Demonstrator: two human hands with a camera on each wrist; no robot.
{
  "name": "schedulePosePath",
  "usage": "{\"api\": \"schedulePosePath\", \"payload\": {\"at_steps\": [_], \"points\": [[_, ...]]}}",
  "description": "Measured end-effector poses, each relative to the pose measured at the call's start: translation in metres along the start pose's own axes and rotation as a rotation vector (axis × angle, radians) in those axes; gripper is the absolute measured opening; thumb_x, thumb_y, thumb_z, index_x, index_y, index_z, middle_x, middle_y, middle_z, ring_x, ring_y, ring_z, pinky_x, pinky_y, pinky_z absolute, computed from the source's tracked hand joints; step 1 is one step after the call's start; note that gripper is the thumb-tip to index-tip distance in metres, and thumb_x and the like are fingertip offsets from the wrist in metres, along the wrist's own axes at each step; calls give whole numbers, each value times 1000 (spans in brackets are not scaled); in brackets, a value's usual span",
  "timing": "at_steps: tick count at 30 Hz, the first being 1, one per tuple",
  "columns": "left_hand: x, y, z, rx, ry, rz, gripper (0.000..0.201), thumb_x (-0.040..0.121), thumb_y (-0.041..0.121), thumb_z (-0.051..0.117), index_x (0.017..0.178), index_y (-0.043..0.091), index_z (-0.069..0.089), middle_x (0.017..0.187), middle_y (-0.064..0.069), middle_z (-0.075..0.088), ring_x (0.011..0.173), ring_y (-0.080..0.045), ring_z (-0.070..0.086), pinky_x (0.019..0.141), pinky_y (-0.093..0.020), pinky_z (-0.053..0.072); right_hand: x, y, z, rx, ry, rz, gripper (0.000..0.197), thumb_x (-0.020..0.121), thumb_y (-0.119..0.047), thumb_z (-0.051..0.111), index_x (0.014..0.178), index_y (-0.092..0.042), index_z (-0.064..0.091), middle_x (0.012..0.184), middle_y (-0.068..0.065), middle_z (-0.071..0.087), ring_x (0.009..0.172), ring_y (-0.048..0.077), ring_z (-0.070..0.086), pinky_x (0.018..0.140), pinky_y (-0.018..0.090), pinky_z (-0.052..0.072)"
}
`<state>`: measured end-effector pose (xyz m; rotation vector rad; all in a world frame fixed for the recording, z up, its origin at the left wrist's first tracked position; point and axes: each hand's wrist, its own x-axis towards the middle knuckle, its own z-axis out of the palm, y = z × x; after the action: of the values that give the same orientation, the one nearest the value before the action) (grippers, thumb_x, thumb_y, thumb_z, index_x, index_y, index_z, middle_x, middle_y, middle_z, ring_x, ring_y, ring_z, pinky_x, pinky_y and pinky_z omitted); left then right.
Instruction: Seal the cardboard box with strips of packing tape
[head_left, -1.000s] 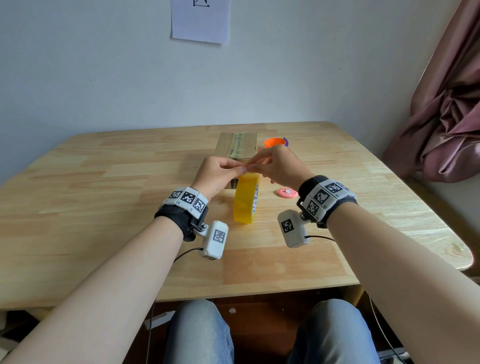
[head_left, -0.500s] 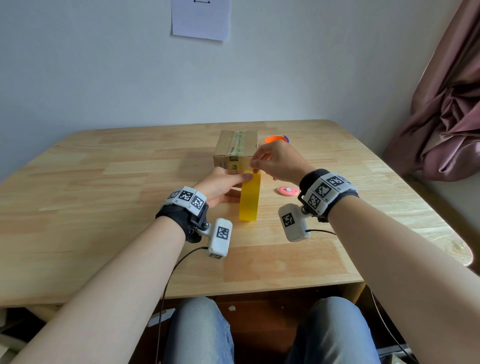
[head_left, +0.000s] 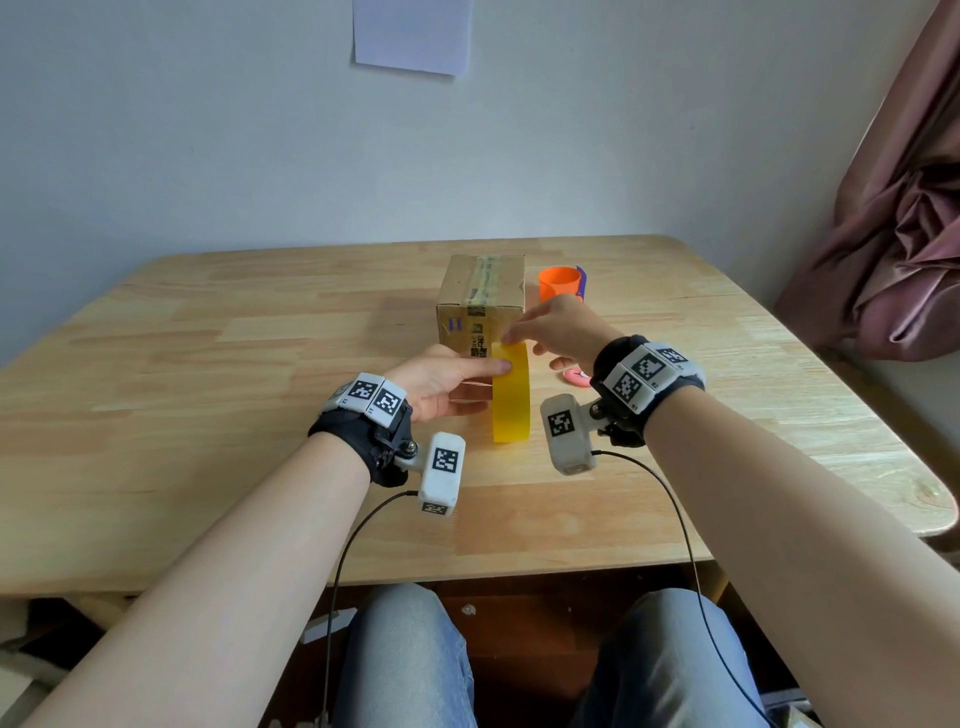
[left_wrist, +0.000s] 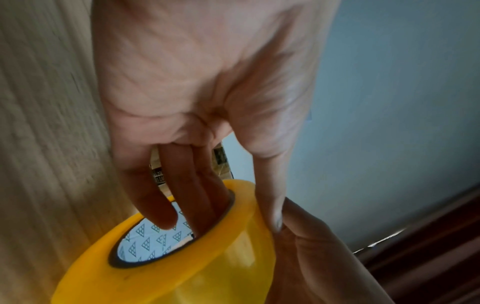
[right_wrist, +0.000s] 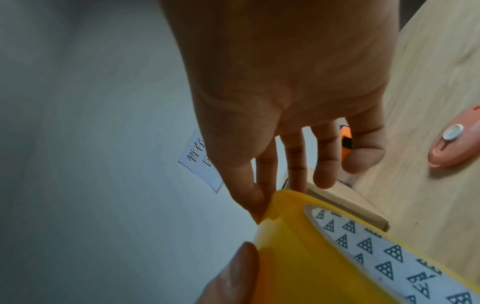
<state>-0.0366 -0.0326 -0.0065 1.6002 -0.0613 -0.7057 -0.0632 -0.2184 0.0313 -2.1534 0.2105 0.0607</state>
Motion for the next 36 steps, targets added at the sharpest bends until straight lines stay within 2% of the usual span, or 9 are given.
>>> {"api": "schedulePosePath", "payload": {"at_steps": [3, 6, 10, 14, 20, 26, 29, 32, 36], "points": [[-1, 1, 1, 31, -25, -4, 40, 81, 18, 85, 115, 4, 72, 96, -8, 79, 87, -20, 73, 94, -37, 56, 1, 2, 1, 42, -3, 88, 30, 84, -34, 80, 108, -16, 77, 116, 8, 71, 99, 24, 66, 75, 37, 55], [-6, 2, 3, 70, -50, -4, 26, 80, 18, 84, 102, 10, 73, 94, -6, 79, 85, -20, 73, 98, -40, 53, 0, 4, -1, 37, -67, 206, 50, 81, -48, 81, 114, -12, 68, 114, 9, 70, 86, 20, 65, 68, 34, 58], [-7, -1, 2, 85, -51, -4, 54, 64, 28, 90, 111, 9, 74, 104, -9, 79, 91, -23, 74, 86, -39, 55, -11, 7, -5, -12, -214, 351, 62, 84, -72, 62, 111, -15, 66, 88, 2, 80, 64, 15, 62, 57, 23, 47], [-9, 5, 6, 157, -73, 1, 43, 74, 24, 88, 111, 10, 72, 105, -9, 79, 86, -20, 75, 79, -35, 55, -9, 14, 0, 95, -236, 365, 56, 83, -67, 66, 97, -12, 70, 75, -2, 71, 66, 15, 52, 74, 32, 41], [-13, 31, 22, 188, -64, 110, 43, 86, 27, 81, 122, 10, 66, 107, -9, 81, 98, -27, 78, 74, -35, 57, -3, 2, -21, 319, -105, 205, 44, 72, -49, 81, 96, -16, 62, 70, 0, 50, 46, 11, 32, 45, 24, 24], [13, 58, 35, 156, 416, 426, 9, 89, 29, 74, 97, 25, 72, 106, 1, 75, 107, -23, 72, 90, -39, 58, 3, -10, -81, 2, 254, 96, 48, 77, -52, 80, 75, -13, 53, 64, 3, 47, 49, 17, 41, 48, 24, 31], [33, 61, 40, 345, 615, 473, 14, 80, 27, 68, 88, 36, 72, 116, 12, 71, 111, -20, 66, 101, -45, 50, 9, 8, -94, -178, 313, 123, 48, 80, -46, 81, 92, -9, 54, 82, 6, 56, 68, 21, 53, 57, 29, 39], [49, 59, 47, 560, 684, 455, 22, 81, 30, 68, 99, 40, 74, 134, 13, 65, 128, -21, 54, 104, -47, 29, 17, 33, -94, -332, 312, 181, 51, 78, -44, 84, 98, -10, 52, 82, 5, 55, 73, 22, 53, 56, 29, 39], [68, 52, 50, 660, 694, 365, 32, 73, 53, 73, 104, 49, 72, 132, 6, 64, 132, -25, 50, 106, -50, 28, 30, 66, -84, -487, 303, 245, 53, 71, -48, 86, 98, -11, 58, 75, 2, 56, 80, 26, 61, 59, 29, 44]]}}
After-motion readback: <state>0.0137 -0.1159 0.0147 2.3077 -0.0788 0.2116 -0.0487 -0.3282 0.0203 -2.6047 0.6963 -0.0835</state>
